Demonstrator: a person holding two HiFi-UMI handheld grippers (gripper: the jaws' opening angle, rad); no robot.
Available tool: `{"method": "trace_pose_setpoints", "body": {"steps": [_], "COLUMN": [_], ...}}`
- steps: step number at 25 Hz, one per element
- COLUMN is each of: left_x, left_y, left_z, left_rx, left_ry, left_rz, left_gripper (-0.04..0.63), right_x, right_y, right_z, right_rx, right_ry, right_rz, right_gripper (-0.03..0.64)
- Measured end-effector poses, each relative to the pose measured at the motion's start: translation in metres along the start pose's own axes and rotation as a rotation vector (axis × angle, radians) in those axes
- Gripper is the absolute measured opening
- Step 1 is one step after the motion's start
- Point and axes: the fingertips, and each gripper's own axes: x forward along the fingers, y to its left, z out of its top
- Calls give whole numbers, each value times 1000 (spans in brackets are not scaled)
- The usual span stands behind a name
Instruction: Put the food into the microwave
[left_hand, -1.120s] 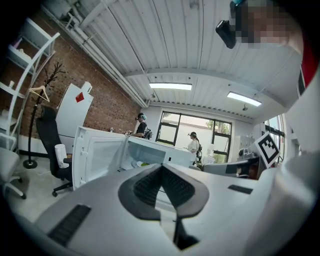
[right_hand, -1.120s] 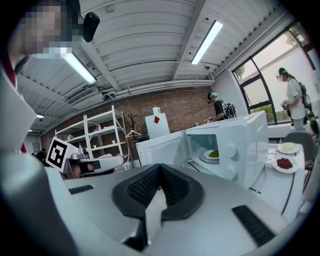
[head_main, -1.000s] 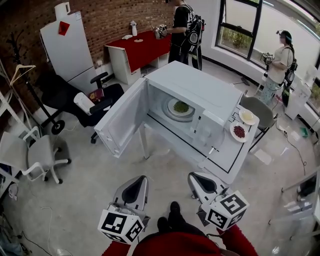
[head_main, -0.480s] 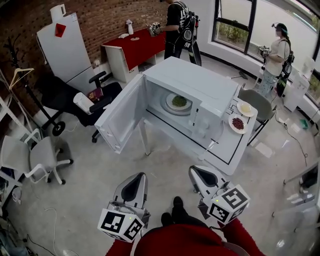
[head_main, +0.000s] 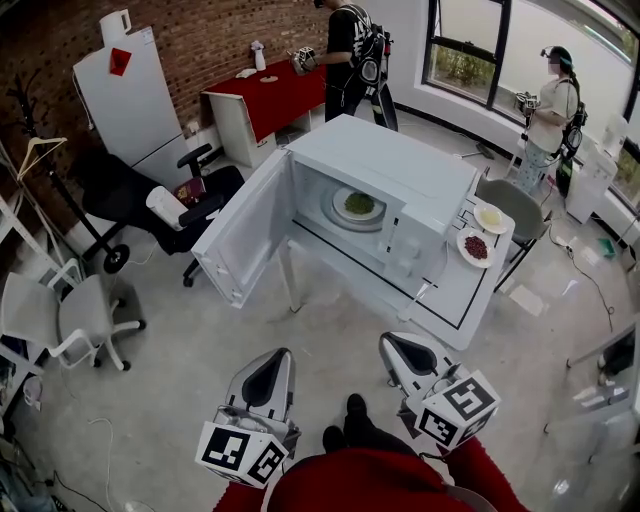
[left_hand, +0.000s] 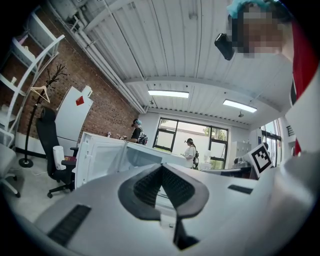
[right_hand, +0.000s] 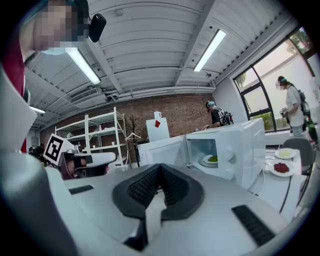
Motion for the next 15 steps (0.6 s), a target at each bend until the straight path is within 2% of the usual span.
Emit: {"method": "trace_pose_setpoints", "body": {"steps": [11,15], "left_x": [-2,-9], "left_y": [2,6], "left_z": [0,-5], "left_rx": [2,-11], "left_ry": [-5,5], "left_rz": [1,26], "left_gripper": [9,9], "right_x": [-1,3], "right_y": [2,8], "right_z": [-4,-10], "right_rx": [9,22], "right_ry": [9,20], "right_rz": [-12,8], "right_gripper": [14,14]}}
